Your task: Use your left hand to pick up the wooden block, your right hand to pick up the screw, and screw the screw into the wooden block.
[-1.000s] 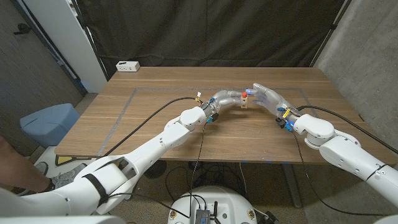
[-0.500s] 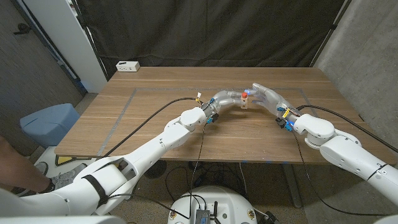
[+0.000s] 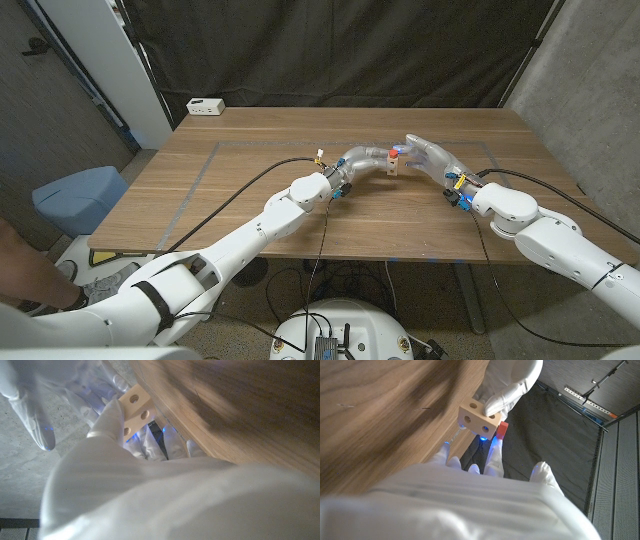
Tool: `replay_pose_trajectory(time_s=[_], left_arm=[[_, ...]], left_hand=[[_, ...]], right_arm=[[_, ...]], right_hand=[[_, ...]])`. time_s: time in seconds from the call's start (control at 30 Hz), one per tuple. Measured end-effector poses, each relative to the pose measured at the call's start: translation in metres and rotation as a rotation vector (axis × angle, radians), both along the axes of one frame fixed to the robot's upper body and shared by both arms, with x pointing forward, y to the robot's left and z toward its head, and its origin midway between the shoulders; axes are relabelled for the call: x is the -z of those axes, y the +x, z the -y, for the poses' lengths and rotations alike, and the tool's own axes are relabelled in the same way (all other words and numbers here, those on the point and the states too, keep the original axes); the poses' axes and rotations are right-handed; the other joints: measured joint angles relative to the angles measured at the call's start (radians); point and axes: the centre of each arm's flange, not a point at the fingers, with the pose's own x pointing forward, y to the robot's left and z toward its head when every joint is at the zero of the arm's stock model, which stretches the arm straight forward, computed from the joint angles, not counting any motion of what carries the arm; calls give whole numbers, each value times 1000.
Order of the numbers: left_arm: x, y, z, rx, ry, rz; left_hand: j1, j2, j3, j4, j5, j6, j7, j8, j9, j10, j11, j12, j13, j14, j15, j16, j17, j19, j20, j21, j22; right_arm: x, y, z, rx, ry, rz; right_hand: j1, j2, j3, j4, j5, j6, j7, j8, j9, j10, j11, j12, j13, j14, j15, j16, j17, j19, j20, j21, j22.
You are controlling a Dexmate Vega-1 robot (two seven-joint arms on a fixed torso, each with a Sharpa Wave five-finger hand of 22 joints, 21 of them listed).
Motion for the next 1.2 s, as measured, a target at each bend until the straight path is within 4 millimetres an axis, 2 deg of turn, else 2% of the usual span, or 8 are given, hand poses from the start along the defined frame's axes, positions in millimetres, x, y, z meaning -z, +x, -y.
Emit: replay_pose_trajectory(time_s=[0.3, 0.47, 1.0, 1.2], left_arm=[[-1, 1, 0, 2, 2, -2], [0, 2, 0, 3, 2, -4], [0, 3, -2, 3, -1, -6], [0, 3, -2, 6, -1, -6]], left_hand=[[0, 0, 0, 0, -1, 0, 0, 4, 1, 0, 0, 0, 0, 0, 0, 0, 0, 0, 0, 0, 0], [0, 0, 0, 0, -1, 0, 0, 4, 1, 0, 0, 0, 0, 0, 0, 0, 0, 0, 0, 0, 0], [0, 0, 0, 0, 0, 0, 0, 4, 0, 1, 1, 0, 0, 0, 0, 0, 0, 0, 0, 0, 0], [0, 0, 0, 0, 0, 0, 0, 4, 0, 1, 1, 0, 0, 0, 0, 0, 0, 0, 0, 0, 0]], right_arm=[[1, 0, 0, 8, 6, -3], [2, 0, 0, 12, 10, -5], [3, 1, 0, 19, 17, -16], [4, -1, -1, 21, 19, -19]], right_hand=[[-5, 5, 0, 0, 0, 20, 5, 0, 0, 21, -7, 2, 0, 0, 0, 0, 0, 4, -4, 0, 0], [-5, 5, 0, 0, 0, 36, 11, 8, -1, 32, -7, 4, 0, 0, 0, 0, 0, 7, -7, 5, 0], [-5, 5, 0, 0, 0, 57, 11, 8, 0, 55, -9, 4, 0, 0, 0, 8, 0, 18, -18, 5, 0], [-5, 5, 0, 0, 0, 70, 13, 16, -1, 66, -12, 4, 0, 0, 0, 8, 0, 18, -18, 5, 0]])
